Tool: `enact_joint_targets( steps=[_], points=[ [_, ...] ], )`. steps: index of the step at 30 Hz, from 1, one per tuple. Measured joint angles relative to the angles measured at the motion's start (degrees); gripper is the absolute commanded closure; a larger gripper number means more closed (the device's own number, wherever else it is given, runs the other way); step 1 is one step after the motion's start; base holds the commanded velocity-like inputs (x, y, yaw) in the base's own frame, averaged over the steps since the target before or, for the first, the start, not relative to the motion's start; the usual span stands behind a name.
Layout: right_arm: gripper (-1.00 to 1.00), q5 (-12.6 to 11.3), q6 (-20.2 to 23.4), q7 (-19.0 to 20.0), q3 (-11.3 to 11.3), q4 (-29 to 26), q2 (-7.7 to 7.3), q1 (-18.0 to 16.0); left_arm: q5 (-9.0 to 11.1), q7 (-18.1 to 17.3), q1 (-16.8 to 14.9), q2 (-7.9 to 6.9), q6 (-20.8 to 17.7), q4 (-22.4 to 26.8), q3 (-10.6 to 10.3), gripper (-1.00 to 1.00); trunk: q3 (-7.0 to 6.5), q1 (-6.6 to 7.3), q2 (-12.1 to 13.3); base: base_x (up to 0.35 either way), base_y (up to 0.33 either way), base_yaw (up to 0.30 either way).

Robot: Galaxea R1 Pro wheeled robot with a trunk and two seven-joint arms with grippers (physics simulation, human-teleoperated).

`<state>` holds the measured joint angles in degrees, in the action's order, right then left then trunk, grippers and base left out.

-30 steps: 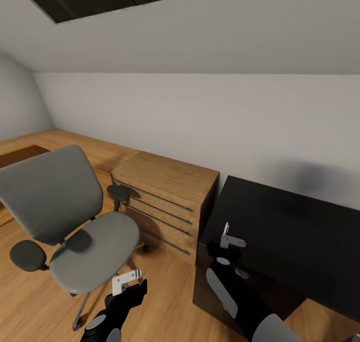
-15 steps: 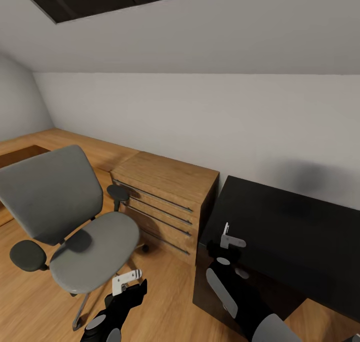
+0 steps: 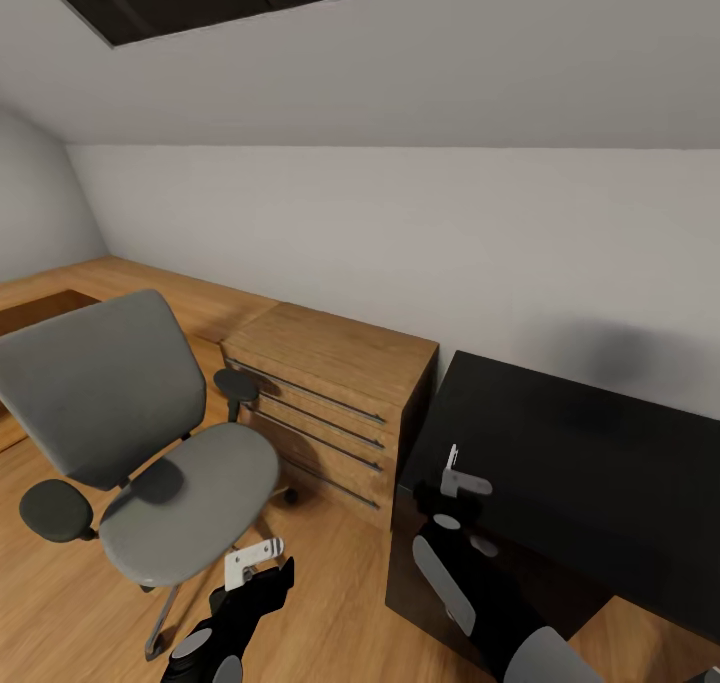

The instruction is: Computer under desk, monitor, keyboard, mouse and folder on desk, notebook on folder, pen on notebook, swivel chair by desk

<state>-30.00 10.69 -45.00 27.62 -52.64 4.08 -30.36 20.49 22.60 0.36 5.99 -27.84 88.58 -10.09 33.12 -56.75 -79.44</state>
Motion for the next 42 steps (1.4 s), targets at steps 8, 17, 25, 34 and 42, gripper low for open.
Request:
enact_joint_targets(
  steps=[8,17,25,34,42],
  points=[
    [-1.0,0.24,-0.42,0.12,-0.01,0.7,0.02,-0.05,0.0,0.0,0.0,0.0,0.01,-0.01,-0.02,-1.0,-0.01,0.0,0.0,0.0,0.0,0.0],
    [-1.0,0.21,-0.38,0.33,-0.04,1.01,0.01,-0.31,0.0,0.0,0.0,0.02,0.01,-0.01,-0.03,-1.0,-0.01,0.01,-0.01,0.0,0.0,0.0],
    [-1.0,0.2,-0.39,0.41,-0.04,1.19,0.02,-0.44,0.0,0.0,0.0,0.03,0.01,-0.01,-0.05,-1.0,-0.01,0.01,-0.01,0.0,0.0,0.0],
    [-1.0,0.19,-0.4,0.34,-0.04,1.2,0.02,-0.45,0.02,0.0,0.0,0.06,0.01,-0.06,-0.05,-1.0,-0.01,0.01,-0.01,0.0,0.0,0.0],
    [1.0,0.17,-0.43,0.3,-0.04,1.2,0.02,-0.45,0.01,0.0,0.0,0.08,0.01,-0.09,-0.05,-1.0,-0.01,0.01,-0.01,0.0,0.0,0.0]
  ],
)
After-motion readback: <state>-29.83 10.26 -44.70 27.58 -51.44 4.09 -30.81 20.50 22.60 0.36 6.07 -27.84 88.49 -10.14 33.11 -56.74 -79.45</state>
